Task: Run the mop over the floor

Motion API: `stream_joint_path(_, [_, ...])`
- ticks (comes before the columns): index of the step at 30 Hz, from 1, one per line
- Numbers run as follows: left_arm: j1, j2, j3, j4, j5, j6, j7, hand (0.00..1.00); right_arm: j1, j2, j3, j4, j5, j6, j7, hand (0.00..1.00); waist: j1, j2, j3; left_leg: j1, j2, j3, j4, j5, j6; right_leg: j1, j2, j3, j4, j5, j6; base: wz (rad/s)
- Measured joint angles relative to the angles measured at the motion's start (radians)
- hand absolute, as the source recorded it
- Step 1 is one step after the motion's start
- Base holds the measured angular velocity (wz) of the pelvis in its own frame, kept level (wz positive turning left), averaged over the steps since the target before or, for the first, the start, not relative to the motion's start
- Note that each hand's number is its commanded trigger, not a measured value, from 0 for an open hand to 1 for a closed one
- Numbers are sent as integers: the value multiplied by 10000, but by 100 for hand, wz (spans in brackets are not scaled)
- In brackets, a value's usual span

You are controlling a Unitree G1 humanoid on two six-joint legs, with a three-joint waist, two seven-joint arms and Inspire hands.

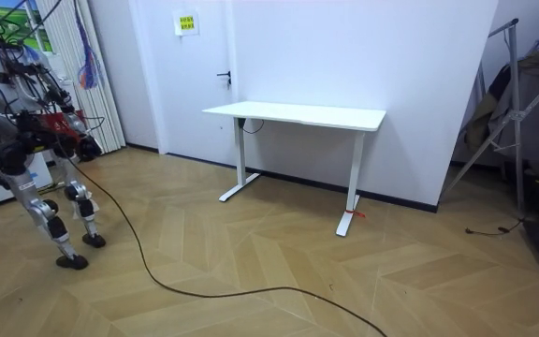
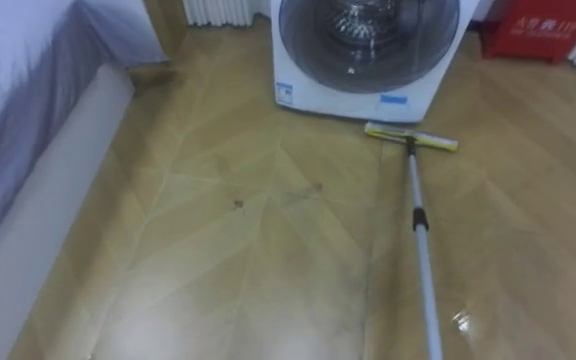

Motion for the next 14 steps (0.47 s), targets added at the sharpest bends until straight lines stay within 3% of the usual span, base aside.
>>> stream_joint_path(6, [-15, -47, 300, -30, -28, 13, 0, 0, 368, 231, -5, -119, 178, -202, 294, 100, -40, 51, -12, 562, 124, -7, -185, 9, -17, 622, 148, 78, -354, 48, -42, -2])
stream_joint_path(14, [-24, -241, 783, -7, -180, -97, -45, 0, 533, 223, -1, -63, 371, -401, 536, 100, -5, 135, -26, 876, 124, 12, -208, 9, -17, 848, 162, 117, -343, 78, -54, -1])
